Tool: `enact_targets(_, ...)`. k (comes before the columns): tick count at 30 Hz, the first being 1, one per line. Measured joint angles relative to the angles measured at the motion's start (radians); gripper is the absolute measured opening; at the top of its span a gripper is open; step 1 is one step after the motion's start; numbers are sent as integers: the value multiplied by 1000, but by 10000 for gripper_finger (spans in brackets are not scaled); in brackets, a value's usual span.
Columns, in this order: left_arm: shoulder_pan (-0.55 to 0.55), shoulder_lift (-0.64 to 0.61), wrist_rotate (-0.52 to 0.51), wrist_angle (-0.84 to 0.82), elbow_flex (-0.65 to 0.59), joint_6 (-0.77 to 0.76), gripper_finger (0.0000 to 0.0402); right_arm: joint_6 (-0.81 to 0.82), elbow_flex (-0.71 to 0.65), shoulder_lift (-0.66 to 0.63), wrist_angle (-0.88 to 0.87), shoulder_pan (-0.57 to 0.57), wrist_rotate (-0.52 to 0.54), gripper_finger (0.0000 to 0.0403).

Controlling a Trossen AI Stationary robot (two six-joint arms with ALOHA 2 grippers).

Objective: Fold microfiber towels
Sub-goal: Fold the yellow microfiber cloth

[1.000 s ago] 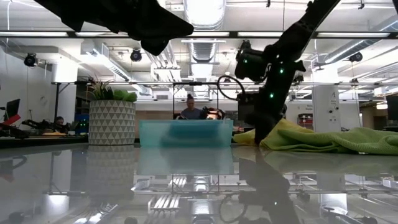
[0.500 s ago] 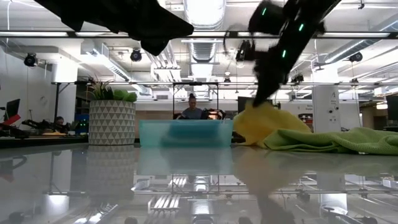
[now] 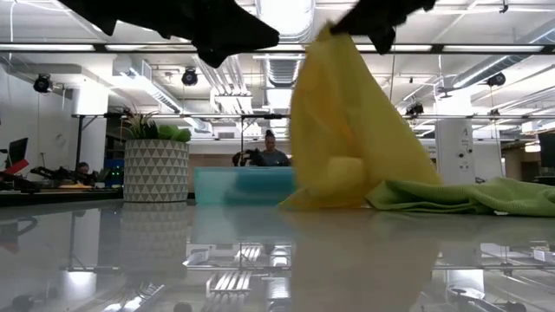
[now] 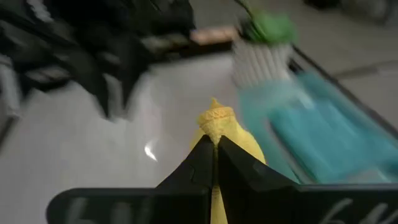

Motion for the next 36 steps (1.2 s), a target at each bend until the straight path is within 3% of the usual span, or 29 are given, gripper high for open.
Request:
enact_targets(5,0,-1,-87,23,0,-21,115,-31,0,61,182,57,1,8)
enact_targets(10,0,-1,-94,21,-3,-35,164,-46,0,146,329,72,1,8)
enact_targets(21,0,-3,-103,78,-3,-58,174,-43,63,282,372,72,10,8)
enact_targets(25,0,-2,-110,104,-8,-56,142,-41,93,336,373,72,10,8)
enact_targets(31,-2,-11,-114,60,-14,-56,23,-49,109,378,366,73,3,8)
enact_targets(36,-17,-31,-121,-19,-7,-57,7,-43,109,358,361,72,6,8)
